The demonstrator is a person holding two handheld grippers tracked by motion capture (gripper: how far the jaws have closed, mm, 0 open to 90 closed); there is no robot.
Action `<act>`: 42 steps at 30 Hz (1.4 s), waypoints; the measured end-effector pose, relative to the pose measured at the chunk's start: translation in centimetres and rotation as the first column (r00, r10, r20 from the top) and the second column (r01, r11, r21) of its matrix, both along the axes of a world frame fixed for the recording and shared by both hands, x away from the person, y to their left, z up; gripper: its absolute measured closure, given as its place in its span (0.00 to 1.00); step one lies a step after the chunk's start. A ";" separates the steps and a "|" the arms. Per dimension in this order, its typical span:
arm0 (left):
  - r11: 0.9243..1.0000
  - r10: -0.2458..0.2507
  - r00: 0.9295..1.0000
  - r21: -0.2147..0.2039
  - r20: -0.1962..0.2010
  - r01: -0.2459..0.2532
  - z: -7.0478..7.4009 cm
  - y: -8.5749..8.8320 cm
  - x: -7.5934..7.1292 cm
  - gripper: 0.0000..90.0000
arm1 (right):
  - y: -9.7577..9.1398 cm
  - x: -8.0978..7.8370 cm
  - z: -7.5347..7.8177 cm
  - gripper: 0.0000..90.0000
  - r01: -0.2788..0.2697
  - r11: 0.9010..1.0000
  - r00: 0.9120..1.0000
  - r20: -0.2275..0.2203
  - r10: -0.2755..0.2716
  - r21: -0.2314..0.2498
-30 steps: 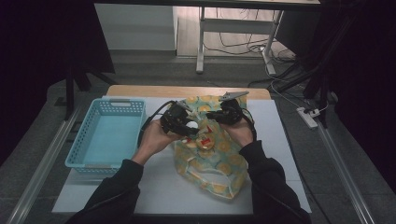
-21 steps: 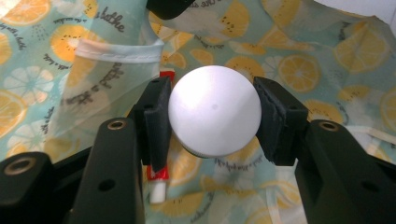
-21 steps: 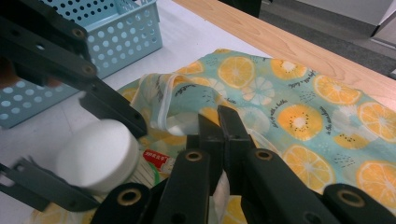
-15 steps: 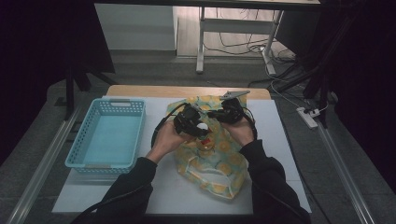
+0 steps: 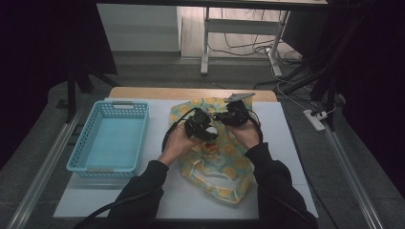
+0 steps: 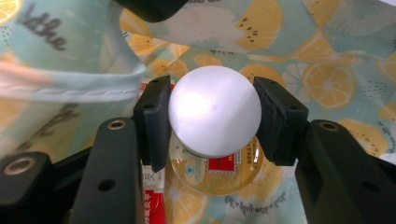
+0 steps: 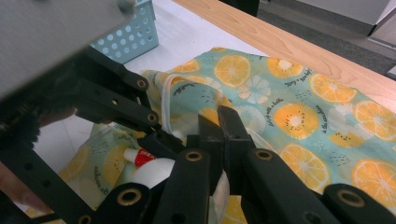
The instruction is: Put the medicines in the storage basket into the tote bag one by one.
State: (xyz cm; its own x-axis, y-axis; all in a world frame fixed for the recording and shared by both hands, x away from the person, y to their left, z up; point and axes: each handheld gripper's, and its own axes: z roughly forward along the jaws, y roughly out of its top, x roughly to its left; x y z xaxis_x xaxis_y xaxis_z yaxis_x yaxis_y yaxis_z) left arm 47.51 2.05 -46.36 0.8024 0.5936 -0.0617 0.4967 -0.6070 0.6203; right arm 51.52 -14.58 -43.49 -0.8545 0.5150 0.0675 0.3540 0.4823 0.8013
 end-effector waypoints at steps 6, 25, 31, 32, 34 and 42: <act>1.000 -0.004 1.000 0.029 0.014 0.003 -0.6 -0.5 0.1 0.56 | -0.1 0.0 0.0 1.00 0.000 1.000 1.000 0.000 0.000 0.002; 0.999 0.031 1.000 -0.028 0.004 -0.031 0.4 -0.1 -0.7 0.35 | -0.3 -0.1 -0.4 1.00 0.004 1.000 1.000 -0.006 -0.004 0.006; 0.998 0.016 1.000 -0.053 0.012 -0.015 1.2 0.4 -1.5 0.23 | -0.5 -0.1 -0.4 1.00 0.003 1.000 1.000 -0.004 -0.003 0.003; 0.998 0.017 1.000 -0.056 0.010 -0.016 1.3 0.5 -1.6 0.23 | -0.5 -0.1 -0.4 1.00 0.003 1.000 1.000 -0.004 -0.003 0.005; 0.997 0.015 1.000 -0.075 0.007 -0.014 1.6 0.9 -1.9 0.20 | -0.5 -0.2 -0.4 1.00 0.002 1.000 1.000 -0.004 -0.002 0.005; 0.988 -0.006 1.000 -0.154 -0.025 0.002 2.4 2.2 -2.9 0.07 | -0.5 -0.3 -0.2 1.00 0.000 1.000 1.000 -0.003 0.000 0.004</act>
